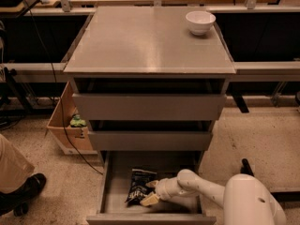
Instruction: Place blue chip bag into bottom drawer
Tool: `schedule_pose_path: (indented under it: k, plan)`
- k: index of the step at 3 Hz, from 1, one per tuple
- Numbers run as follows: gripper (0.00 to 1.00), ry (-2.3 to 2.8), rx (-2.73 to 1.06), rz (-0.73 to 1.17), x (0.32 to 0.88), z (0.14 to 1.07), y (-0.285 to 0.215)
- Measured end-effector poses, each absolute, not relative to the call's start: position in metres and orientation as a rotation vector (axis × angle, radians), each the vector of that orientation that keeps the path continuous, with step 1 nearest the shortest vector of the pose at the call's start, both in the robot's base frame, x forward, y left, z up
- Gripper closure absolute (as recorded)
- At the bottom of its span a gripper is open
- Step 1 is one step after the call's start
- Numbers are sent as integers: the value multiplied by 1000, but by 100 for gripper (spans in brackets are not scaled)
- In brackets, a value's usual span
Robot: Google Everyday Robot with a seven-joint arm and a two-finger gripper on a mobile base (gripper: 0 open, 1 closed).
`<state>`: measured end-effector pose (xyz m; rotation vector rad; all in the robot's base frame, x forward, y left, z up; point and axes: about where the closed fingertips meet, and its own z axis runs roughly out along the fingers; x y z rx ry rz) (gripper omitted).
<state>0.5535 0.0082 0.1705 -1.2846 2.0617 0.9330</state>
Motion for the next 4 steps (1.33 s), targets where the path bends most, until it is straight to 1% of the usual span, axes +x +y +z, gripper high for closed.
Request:
schedule_pose_path:
  k: [1,2,3,4]
  plan:
    - [0,2063,-1275,932,550,174,5]
    - [0,2099,-1203,870,553,202,-29]
    - [0,2113,-1165,691,553,277,-86]
    - [0,2076,-1109,525,543,350,-127]
